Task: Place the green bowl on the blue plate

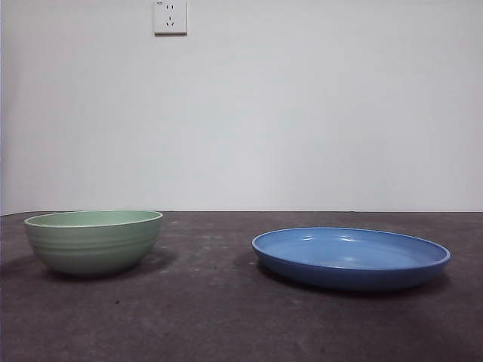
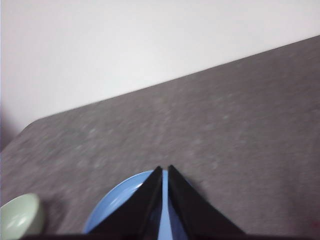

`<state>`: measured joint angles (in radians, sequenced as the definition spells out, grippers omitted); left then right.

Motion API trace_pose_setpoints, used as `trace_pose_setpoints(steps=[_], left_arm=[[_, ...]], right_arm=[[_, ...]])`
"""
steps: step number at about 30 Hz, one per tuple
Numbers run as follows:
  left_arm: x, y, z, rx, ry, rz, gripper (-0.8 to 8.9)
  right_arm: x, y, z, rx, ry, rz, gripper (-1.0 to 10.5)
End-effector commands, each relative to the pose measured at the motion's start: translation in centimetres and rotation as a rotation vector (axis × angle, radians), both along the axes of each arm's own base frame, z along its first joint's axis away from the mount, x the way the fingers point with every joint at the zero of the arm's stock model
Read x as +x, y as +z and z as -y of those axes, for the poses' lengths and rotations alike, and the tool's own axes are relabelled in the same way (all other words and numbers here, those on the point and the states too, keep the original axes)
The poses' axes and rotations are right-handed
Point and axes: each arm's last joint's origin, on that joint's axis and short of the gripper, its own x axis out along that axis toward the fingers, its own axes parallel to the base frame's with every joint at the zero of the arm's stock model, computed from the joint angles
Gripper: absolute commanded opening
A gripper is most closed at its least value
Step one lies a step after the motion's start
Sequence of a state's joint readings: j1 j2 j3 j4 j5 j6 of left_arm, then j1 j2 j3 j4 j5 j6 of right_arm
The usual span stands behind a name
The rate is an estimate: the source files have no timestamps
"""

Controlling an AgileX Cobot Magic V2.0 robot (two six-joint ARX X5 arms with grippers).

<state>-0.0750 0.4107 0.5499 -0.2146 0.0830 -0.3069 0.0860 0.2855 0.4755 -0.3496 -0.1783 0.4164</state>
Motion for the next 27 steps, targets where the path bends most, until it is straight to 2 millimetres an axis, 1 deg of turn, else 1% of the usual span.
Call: trace_pose_setpoints(steps=[1, 5, 8, 11, 15, 17, 20, 23, 25, 27], left_arm=[[0.6, 3.2, 0.3, -0.01, -0.059, -0.019, 0.1], [1.8, 6.6, 1.1, -0.006, -0.212, -0.081, 0.1], [2.6, 8.7, 1.6, 0.015, -0.314, -0.106, 0.1], [3.4, 10.1, 2.0, 0.079, -0.38, -0.144, 0.1], [4.1, 11.5, 2.5, 0.17, -0.441, -0.18, 0.1], [4.4, 11.8, 2.8, 0.197, -0.472, -0.191, 0.09], [4.8, 11.6, 3.4, 0.208, -0.533, -0.199, 0.1], [5.0, 11.4, 4.0, 0.217, -0.569, -0.217, 0.15], [5.0, 11.1, 4.3, 0.227, -0.592, -0.237, 0.39], [4.9, 10.8, 4.5, 0.25, -0.617, -0.256, 0.39]], right_arm=[[0.1, 2.5, -0.2, -0.012, 0.057, -0.037, 0.1], [0.6, 5.3, -0.4, -0.09, 0.129, -0.126, 0.1], [1.2, 7.5, -0.5, -0.146, 0.189, -0.144, 0.1], [2.0, 9.4, -0.7, -0.193, 0.24, -0.159, 0.1], [3.4, 11.2, -1.1, -0.228, 0.354, -0.196, 0.1], [4.3, 11.5, -1.3, -0.23, 0.417, -0.223, 0.1], [5.3, 11.2, -1.6, -0.232, 0.494, -0.238, 0.1], [6.1, 10.8, -1.7, -0.236, 0.517, -0.267, 0.1], [6.4, 10.6, -1.7, -0.242, 0.524, -0.281, 0.1], [6.5, 10.5, -1.8, -0.245, 0.527, -0.286, 0.1]])
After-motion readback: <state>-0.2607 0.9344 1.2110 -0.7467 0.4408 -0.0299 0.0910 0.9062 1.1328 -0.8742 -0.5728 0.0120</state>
